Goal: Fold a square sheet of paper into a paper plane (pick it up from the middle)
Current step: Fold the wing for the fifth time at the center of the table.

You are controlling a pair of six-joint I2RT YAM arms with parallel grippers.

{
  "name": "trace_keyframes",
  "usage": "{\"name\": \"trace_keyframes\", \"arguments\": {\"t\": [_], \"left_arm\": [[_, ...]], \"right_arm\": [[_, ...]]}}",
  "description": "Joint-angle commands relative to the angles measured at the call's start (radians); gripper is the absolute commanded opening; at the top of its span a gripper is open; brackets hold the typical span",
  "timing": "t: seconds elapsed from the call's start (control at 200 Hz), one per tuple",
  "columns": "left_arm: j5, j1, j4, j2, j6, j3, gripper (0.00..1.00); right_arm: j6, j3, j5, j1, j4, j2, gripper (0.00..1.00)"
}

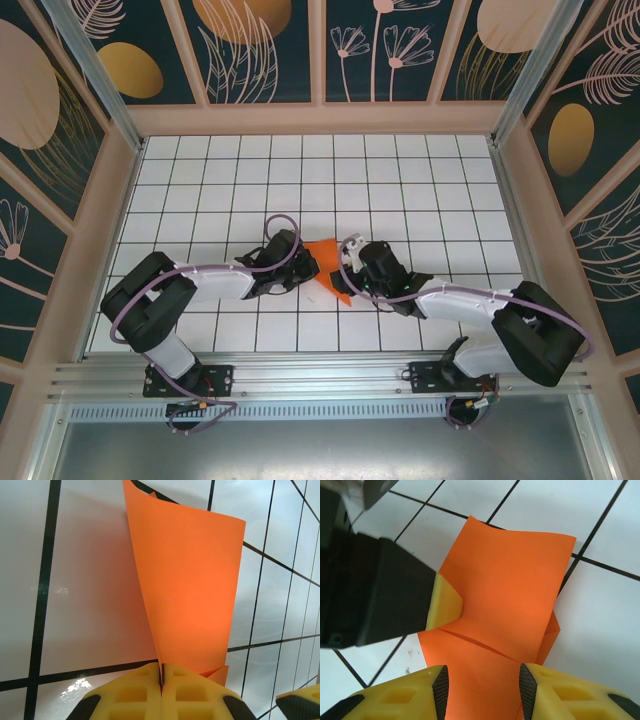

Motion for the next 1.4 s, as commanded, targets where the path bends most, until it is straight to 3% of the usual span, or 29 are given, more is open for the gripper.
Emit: {"name": "trace_keyframes", "arguments": {"t": [0.0,0.195,0.35,0.56,1.136,1.231,1.351,1.396], "left_arm": [[0.015,0.014,-0.019,0.011,0.017,0.024,0.00],[0.044,0.029,-0.022,0.021,0.024,0.031,0.00],[0.053,0.032,-0.024,0.028,0.032,0.031,0.00],[0.055,0.035,-0.027,0.032,0.037,0.028,0.00],[0.049,0.034,-0.052,0.027,0.046,0.039,0.01],[0.033,0.036,-0.064,0.016,0.047,0.043,0.09],[0.010,0.038,-0.082,-0.016,0.045,0.041,0.34],[-0.001,0.042,-0.086,-0.034,0.044,0.037,0.36]], "right_arm": [[-0.124,-0.012,0.149,0.074,0.021,0.018,0.44],[-0.263,-0.067,0.325,0.221,0.141,0.056,0.44],[-0.345,-0.055,0.452,0.270,0.175,0.145,0.44],[-0.408,-0.049,0.510,0.300,0.243,0.190,0.43],[-0.380,-0.033,0.557,0.324,0.261,0.288,0.11],[-0.348,-0.037,0.524,0.320,0.273,0.293,0.06],[-0.265,-0.046,0.455,0.297,0.292,0.285,0.02],[-0.226,-0.051,0.425,0.282,0.298,0.278,0.02]]}}
